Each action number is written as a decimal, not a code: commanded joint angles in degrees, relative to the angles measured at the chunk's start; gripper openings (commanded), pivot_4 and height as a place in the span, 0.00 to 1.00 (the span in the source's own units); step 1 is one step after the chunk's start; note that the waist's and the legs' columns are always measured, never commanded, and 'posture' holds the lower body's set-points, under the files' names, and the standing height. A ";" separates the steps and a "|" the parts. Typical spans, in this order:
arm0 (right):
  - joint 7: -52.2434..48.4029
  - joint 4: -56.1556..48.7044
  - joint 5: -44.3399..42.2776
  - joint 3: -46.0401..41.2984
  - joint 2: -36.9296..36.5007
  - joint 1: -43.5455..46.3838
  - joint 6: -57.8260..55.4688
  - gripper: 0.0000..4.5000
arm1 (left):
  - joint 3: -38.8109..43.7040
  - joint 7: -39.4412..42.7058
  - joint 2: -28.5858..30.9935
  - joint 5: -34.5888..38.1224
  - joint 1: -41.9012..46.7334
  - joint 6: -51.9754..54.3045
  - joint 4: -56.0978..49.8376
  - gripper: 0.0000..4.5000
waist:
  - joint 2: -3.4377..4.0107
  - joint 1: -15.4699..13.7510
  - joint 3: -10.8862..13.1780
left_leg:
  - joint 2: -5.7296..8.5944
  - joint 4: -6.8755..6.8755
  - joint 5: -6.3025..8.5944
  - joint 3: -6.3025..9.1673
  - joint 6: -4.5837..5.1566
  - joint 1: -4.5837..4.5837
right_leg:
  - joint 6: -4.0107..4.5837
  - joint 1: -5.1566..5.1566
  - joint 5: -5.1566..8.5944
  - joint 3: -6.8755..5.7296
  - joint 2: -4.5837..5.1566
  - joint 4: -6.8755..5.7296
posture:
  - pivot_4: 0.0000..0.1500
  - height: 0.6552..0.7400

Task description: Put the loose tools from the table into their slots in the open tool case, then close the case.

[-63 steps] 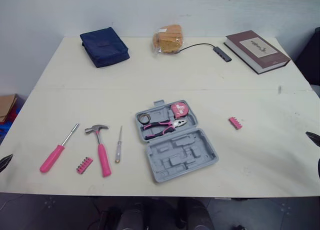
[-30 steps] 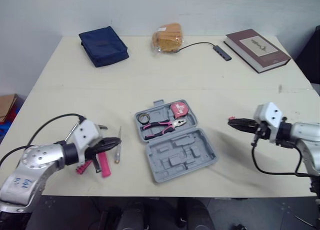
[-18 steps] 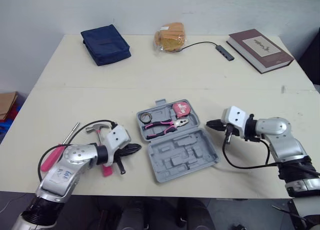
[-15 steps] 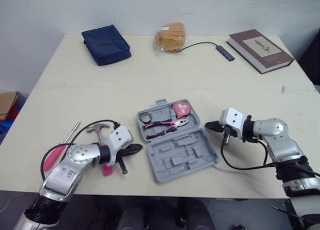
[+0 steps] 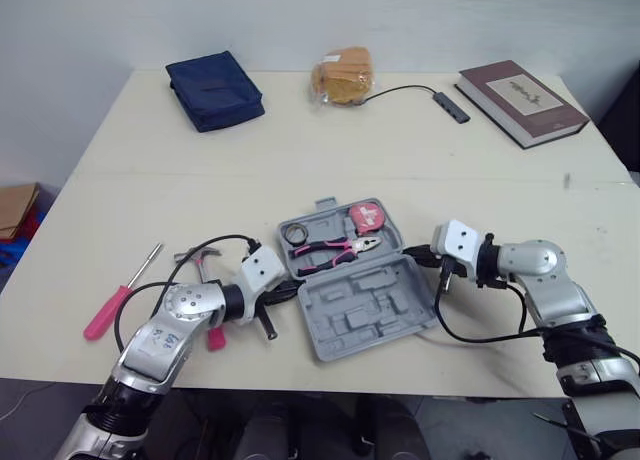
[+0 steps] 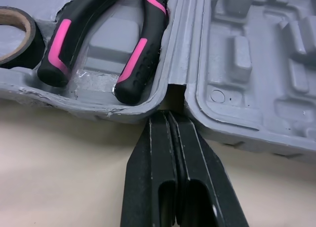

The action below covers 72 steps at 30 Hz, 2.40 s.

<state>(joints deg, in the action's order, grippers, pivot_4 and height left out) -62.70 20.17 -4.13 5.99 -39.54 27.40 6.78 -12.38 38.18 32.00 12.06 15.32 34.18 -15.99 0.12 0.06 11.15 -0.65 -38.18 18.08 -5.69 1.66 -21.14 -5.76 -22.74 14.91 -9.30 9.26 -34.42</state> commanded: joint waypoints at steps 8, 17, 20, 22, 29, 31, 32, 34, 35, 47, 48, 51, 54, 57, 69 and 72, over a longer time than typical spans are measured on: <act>-2.56 -17.18 -4.71 -1.37 -2.55 -10.94 -6.82 0.01 | -2.02 4.70 -0.38 -3.68 7.22 -6.29 8.53 0.00 | 0.00 -0.76 0.00 | -0.02 0.01 0.02 0.02 -0.02 -0.02 | 0.00 -0.01 0.00 -0.03 -0.03 0.03 | 1.00 1.00; 0.93 -17.11 -2.23 -1.86 -2.46 -12.47 -6.85 0.01 | -1.74 6.22 -0.09 -4.56 5.45 -7.32 8.65 0.00 | 0.00 -0.73 0.00 | -0.04 0.01 0.03 0.02 -0.02 0.00 | 0.01 -0.01 0.00 -0.02 -0.04 0.27 | 1.00 1.00; 0.38 -16.83 -2.63 -2.17 -3.11 -12.42 -6.81 0.01 | -0.06 5.44 1.16 -5.63 5.14 -8.71 9.48 0.00 | -0.01 -0.62 0.00 | -0.06 0.01 0.04 0.02 -0.03 0.00 | 0.02 -0.01 -0.01 -0.01 -0.05 0.26 | 1.00 1.00; 0.39 -16.53 -3.40 -4.40 -4.78 -12.80 -6.71 0.01 | 3.80 8.42 2.91 -2.48 3.55 -12.20 8.15 0.00 | 0.00 -0.42 0.00 | -0.06 0.02 0.04 0.02 -0.03 0.00 | 0.02 -0.02 -0.01 -0.02 -0.05 0.27 | 1.00 1.00; -4.80 -16.75 -13.76 -17.16 -10.87 -17.27 -5.01 0.01 | 17.91 15.66 9.24 6.74 -3.14 -18.10 5.40 0.00 | 0.00 -0.57 0.01 | -0.06 0.02 0.09 0.02 0.06 -0.12 | 0.02 -0.06 -0.01 -0.07 0.00 0.36 | 1.00 1.00; -5.82 -17.27 -16.71 -20.88 -11.67 -18.77 -5.07 0.01 | 22.26 16.45 10.31 8.79 -4.35 -19.70 5.63 0.00 | 0.00 -0.81 0.01 | -0.06 0.03 0.12 0.02 0.07 -0.11 | 0.02 -0.05 -0.01 -0.07 0.07 0.41 | 1.00 1.00; -6.44 -17.58 -18.13 -23.66 -12.54 -20.16 -5.14 0.07 | 26.42 18.84 10.94 11.42 -5.71 -22.20 6.44 0.05 | 0.00 -0.89 0.01 | -0.07 0.03 0.13 0.02 0.06 -0.10 | 0.02 -0.05 -0.01 -0.07 0.08 0.42 | 1.00 1.00; -6.95 -17.11 -18.95 -28.24 -14.09 -22.79 -4.03 0.22 | 35.00 22.22 11.08 18.03 -7.76 -23.50 8.35 0.18 | 0.02 -1.03 0.01 | -0.08 0.04 0.14 0.02 0.04 -0.10 | 0.02 -0.06 -0.01 -0.07 0.09 0.42 | 1.00 1.00; -7.03 -16.54 -18.87 -30.11 -14.77 -24.24 -3.57 0.32 | 38.09 22.14 12.06 18.60 -9.23 -22.81 10.73 0.26 | 0.02 -1.02 0.02 | -0.13 0.05 0.20 0.01 0.01 -0.09 | 0.02 -0.06 -0.01 -0.06 0.16 0.45 | 1.00 1.00; -3.06 12.33 -13.59 -39.82 -19.35 -25.09 14.57 1.00 | 59.02 20.45 25.11 12.33 -19.71 -39.24 50.40 0.99 | 0.00 0.05 0.03 | -0.17 0.11 0.61 -0.41 0.21 -0.10 | 0.02 -0.42 0.00 -0.02 0.24 0.47 | 1.00 1.00; -3.40 15.44 -13.56 -39.99 -20.03 -24.75 16.41 1.00 | 59.82 19.82 26.22 12.17 -19.77 -40.34 53.63 0.99 | 0.00 0.04 0.04 | -0.18 0.14 0.62 -0.52 0.19 -0.13 | 0.02 -0.54 0.00 -0.05 0.22 0.43 | 1.00 1.00; -4.34 23.62 -13.42 -39.93 -21.96 -23.76 20.30 1.00 | 60.76 18.41 28.47 11.40 -20.22 -43.28 60.31 0.99 | 0.00 0.35 0.04 | -0.17 0.23 0.65 -0.88 0.25 -0.08 | 0.01 -0.69 0.00 0.00 0.19 0.39 | 1.00 1.00; -4.99 28.76 -13.15 -38.96 -22.98 -22.59 22.83 1.00 | 60.70 18.05 29.48 11.53 -20.48 -45.11 63.42 0.99 | 0.00 0.92 0.04 | -0.16 0.21 0.67 -1.05 0.32 -0.02 | -0.07 -0.72 -0.05 0.15 0.25 0.38 | 1.00 1.00; -4.95 30.66 -13.17 -37.94 -22.95 -21.06 24.23 1.00 | 60.20 18.60 29.08 12.26 -20.42 -45.87 62.95 0.99 | -0.01 1.59 0.04 | -0.20 0.19 0.82 -1.04 0.04 0.01 | -0.03 -0.72 -0.08 0.20 0.36 0.37 | 1.00 1.00; -12.17 6.73 -22.13 -28.60 -11.65 -16.16 12.95 1.00 | 59.64 7.33 17.56 25.50 -28.54 -14.19 14.63 0.99 | 0.01 1.77 0.04 | -0.36 0.16 0.70 -1.10 0.08 0.04 | 0.05 -0.76 -0.11 0.47 0.26 0.00 | 1.00 1.00; -14.08 0.39 -25.63 -26.29 -8.76 -14.94 9.55 1.00 | 57.44 1.90 15.47 28.85 -30.59 -5.46 0.85 0.99 | -0.01 1.49 0.04 | -0.36 0.09 0.76 -1.07 -0.01 0.05 | 0.05 -0.73 -0.11 0.79 0.26 0.03 | 1.00 1.00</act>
<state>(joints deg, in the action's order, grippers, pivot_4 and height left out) -75.58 24.46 -26.79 -20.39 -48.62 11.95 17.90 45.11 43.04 47.59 38.29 -14.51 24.69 -8.23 0.11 1.55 11.19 -1.00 -38.12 18.91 -6.77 1.53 -21.10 -5.71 -23.48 14.80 -8.47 9.51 -34.27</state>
